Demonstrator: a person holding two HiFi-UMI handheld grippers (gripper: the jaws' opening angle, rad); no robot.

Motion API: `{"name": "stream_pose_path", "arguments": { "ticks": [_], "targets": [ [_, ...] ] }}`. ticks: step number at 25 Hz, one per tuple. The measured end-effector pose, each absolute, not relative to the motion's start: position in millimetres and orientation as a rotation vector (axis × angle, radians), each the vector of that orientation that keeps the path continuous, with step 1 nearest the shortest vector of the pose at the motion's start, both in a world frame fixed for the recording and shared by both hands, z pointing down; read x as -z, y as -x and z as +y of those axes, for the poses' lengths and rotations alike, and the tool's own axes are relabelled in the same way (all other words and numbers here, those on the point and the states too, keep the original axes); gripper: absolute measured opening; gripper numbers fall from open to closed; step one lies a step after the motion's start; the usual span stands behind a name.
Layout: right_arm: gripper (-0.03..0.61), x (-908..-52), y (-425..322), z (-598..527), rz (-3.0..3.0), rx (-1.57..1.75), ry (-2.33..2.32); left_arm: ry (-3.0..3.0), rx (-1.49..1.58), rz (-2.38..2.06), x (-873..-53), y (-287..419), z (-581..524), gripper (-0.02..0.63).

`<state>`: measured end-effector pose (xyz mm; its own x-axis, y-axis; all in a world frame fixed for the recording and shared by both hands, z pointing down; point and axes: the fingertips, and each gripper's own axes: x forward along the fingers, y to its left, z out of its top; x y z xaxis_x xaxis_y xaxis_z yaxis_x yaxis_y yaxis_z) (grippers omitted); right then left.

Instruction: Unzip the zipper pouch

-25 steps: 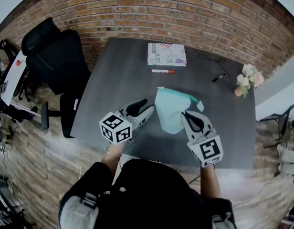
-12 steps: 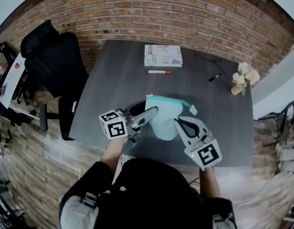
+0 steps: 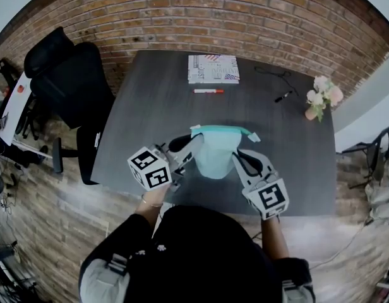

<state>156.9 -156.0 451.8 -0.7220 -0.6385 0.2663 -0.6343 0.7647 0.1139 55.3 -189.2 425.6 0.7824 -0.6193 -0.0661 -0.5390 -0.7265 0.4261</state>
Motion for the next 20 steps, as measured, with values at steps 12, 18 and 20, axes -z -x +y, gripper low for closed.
{"name": "stream_pose_path", "arguments": {
  "ticks": [12,18,20],
  "targets": [
    [0.057,-465.2,-178.0,-167.9,-2.706,-0.179,-1.215,-2.869,-0.095,-1.106,-418.6,-62.9,-183.6,0.006],
    [0.057,-441.0,-154.7,-168.4,-2.754,-0.125,-1.19,-2.917,-0.286,-1.104,-436.4,-75.0,-185.1,0.006],
    [0.058,-433.7,-142.5,-169.4,-2.758,-0.1,-1.164,-2.95,-0.372,-1.108,-440.5,-78.6,-186.0,0.006]
  ]
}}
